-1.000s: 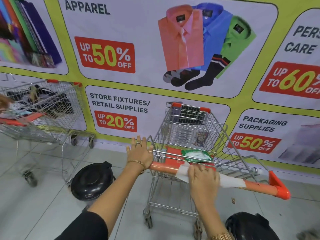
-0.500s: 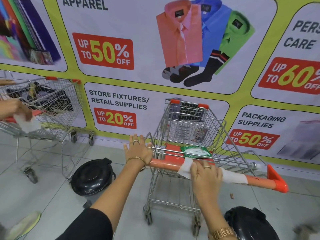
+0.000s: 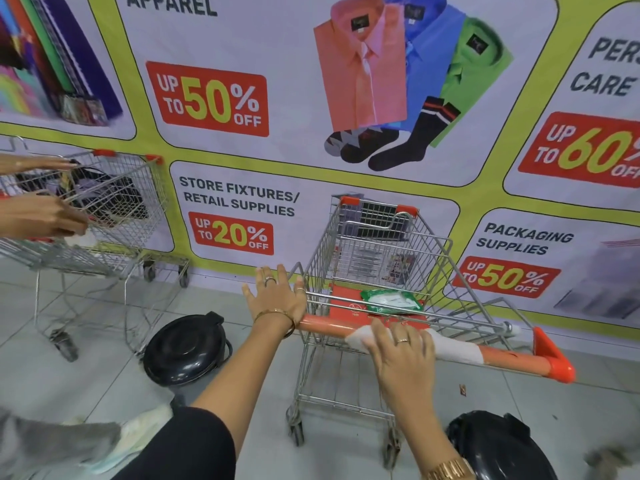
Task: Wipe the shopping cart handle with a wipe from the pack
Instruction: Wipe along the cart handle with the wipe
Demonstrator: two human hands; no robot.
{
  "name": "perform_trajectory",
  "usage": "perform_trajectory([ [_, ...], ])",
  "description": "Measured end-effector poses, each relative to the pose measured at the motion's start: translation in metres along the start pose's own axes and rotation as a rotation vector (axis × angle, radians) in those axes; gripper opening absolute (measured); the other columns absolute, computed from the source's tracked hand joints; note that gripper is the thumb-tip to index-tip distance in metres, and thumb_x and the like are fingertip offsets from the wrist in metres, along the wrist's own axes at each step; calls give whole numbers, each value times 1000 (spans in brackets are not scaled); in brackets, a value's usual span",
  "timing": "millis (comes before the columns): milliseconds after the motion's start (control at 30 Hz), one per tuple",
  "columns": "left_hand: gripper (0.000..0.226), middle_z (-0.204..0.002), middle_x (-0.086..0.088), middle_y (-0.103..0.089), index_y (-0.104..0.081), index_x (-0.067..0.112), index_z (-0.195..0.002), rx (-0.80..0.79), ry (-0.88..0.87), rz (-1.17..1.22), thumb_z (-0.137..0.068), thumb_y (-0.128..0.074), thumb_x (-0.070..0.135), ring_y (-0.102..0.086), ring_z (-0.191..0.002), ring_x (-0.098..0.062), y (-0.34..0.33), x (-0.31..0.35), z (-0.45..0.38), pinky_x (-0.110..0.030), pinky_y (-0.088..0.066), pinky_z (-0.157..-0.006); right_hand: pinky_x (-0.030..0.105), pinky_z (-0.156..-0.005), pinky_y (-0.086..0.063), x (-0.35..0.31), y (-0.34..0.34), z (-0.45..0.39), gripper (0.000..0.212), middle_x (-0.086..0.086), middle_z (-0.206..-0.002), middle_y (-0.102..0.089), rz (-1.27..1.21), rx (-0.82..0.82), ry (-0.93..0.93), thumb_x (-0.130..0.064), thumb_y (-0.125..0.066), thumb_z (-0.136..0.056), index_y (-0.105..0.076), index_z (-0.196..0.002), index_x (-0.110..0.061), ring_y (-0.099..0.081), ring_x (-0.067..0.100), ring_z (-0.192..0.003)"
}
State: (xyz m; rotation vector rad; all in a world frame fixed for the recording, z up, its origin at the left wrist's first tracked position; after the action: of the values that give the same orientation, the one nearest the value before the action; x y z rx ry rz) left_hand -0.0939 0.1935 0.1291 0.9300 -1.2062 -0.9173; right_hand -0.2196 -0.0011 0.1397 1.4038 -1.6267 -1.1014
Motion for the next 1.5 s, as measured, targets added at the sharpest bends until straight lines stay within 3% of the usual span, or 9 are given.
perform_trajectory([
  [167, 60, -159, -8, -4, -7, 18, -149, 17, -46, -76, -96, -14, 47, 5, -146, -24, -3, 10, 4, -48, 1, -117, 45, -90, -39, -39, 7, -11, 44, 3, -84, -72, -131, -33, -130, -44, -30, -85, -68, -94, -23, -64, 27, -83],
  [367, 60, -159, -8, -1, -4, 20, -149, 4, -26, -42, -96, -14, 47, 7, -146, -22, 1, 3, 3, -49, 4, -118, 37, -73, -49, -50, 7, -16, 41, -2, -78, -69, -152, -50, 9, -41, -31, -85, -67, -95, -26, -62, 23, -73],
  [567, 61, -159, -10, 4, 0, 19, -149, -41, 19, -104, -96, -14, 46, 11, -146, -24, 3, 4, 6, -50, 5, -118, 42, -84, -39, 68, 12, 2, 52, 11, -83, -69, -172, 90, -257, -37, -21, -90, -66, -95, -11, -57, 31, -81],
  [700, 69, -158, -8, 11, 3, 13, -149, -88, 50, -290, -93, -6, 54, 18, -144, -26, -5, 20, 12, -52, 12, -115, 47, -92, -37, 39, 9, -7, 38, 9, -82, -69, -235, 41, -323, -28, -33, -89, -67, -84, -11, -58, 29, -83],
  [833, 74, -158, -8, 11, 5, 9, -147, -49, 79, -323, -91, -4, 56, 20, -144, -23, -7, 26, 13, -52, 14, -115, 46, -96, -37, -21, 2, -12, 31, 1, -89, -68, -284, -44, -169, -30, -37, -92, -66, -94, -17, -59, 25, -89],
  [1100, 66, -158, -7, 10, 3, 15, -148, 68, -51, -359, -93, -9, 50, 18, -144, -20, -2, 35, 14, -59, 21, -108, 48, -98, -35, 118, 7, 4, 54, 15, -89, -68, -195, 35, -438, -31, -19, -85, -65, -93, -5, -55, 31, -89],
  [1200, 63, -159, -4, 8, 2, 18, -148, 90, -205, -352, -94, -12, 47, 15, -145, -18, -6, 49, 16, -57, 21, -109, 53, -104, -29, 110, 5, 7, 42, 21, -95, -67, -254, 81, -557, -23, -30, -88, -66, -93, -1, -53, 35, -97],
  [1367, 63, -159, -3, 6, 1, 18, -148, 71, -266, -302, -95, -14, 47, 13, -145, -19, -10, 50, 10, -54, 13, -113, 43, -106, -20, 44, -9, -10, 40, 11, -109, -67, -340, -8, -445, -26, -32, -88, -64, -107, -11, -52, 29, -109],
  [1500, 64, -159, -3, 5, -1, 17, -149, 87, -253, -285, -94, -15, 48, 13, -145, -18, -7, 42, 4, -53, 11, -114, 42, -95, -28, 83, 3, -3, 42, 17, -97, -69, -358, 31, -407, -23, -29, -87, -65, -98, -5, -54, 32, -96],
])
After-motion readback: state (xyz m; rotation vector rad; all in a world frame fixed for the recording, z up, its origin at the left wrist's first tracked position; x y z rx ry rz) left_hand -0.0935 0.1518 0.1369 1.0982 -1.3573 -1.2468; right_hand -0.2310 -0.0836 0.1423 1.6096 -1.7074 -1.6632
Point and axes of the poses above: each hand's wrist, its own z-axis away from the middle knuckle, its own y-axis out of the back of the hand, x = y × z, the point moved 8 cm from there along -z, towards the middle knuckle
